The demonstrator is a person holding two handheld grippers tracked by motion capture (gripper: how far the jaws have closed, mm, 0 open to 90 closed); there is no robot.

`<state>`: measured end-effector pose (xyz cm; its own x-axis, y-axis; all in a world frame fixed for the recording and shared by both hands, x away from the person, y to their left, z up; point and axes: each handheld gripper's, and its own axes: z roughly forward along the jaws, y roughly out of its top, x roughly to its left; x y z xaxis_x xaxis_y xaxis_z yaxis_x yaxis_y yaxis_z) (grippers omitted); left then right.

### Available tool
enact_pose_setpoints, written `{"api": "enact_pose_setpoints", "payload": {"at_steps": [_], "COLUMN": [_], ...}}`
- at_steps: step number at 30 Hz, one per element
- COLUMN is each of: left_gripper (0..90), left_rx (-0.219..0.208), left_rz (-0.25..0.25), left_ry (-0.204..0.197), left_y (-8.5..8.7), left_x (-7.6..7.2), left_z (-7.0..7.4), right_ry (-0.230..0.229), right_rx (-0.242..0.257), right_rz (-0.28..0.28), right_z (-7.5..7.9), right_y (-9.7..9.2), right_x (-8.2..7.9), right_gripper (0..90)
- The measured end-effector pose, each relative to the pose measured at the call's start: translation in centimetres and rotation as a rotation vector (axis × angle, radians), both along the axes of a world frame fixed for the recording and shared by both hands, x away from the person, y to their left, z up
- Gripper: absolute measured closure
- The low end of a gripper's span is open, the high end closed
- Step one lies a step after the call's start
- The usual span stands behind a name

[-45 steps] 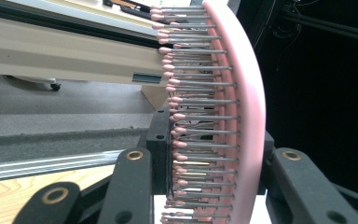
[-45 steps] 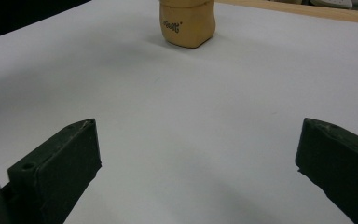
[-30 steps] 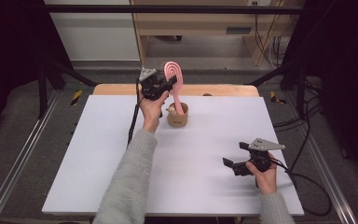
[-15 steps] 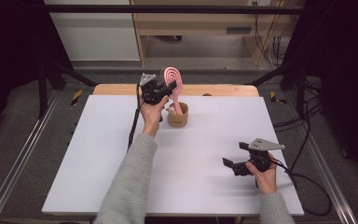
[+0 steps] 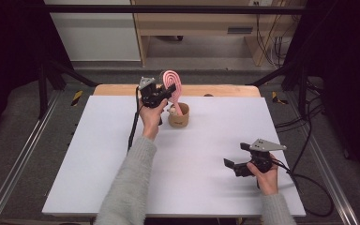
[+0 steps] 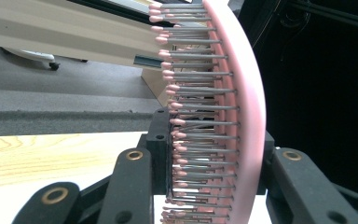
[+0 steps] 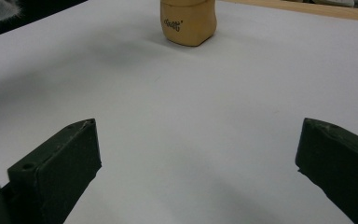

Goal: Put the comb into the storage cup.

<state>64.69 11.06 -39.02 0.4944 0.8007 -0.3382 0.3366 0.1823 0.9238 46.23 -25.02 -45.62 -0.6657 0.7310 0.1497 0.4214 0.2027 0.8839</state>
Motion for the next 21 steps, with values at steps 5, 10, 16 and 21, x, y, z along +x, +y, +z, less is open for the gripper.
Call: {"api": "enact_pose_setpoints", "payload": {"at_steps": [5, 10, 16, 21], "left_gripper": [62.6, 61.9, 61.0, 59.9], "left_rx": [-0.007, -0.01, -0.008, 0.0], "left_rz": [0.016, 0.024, 0.045, 0.06], "left_ry": [0.002, 0.009, 0.013, 0.017], "left_y": [0.5, 1.1, 1.7, 2.1], "left_x": [0.0, 0.0, 0.1, 0.1], "left_z": [-0.2, -0.4, -0.6, -0.7], "right_ry": [-0.003, -0.002, -0.002, -0.003], "right_rx": [-0.004, -0.006, -0.006, -0.01], "right_rz": [0.0, 0.001, 0.001, 0.003], "right_z": [0.0, 0.0, 0.0, -0.1], "right_y": [-0.1, 0.0, 0.0, 0.0], "right_x": [0.0, 0.0, 0.0, 0.1], "right_gripper": [0.4, 0.4, 0.4, 0.4]}}
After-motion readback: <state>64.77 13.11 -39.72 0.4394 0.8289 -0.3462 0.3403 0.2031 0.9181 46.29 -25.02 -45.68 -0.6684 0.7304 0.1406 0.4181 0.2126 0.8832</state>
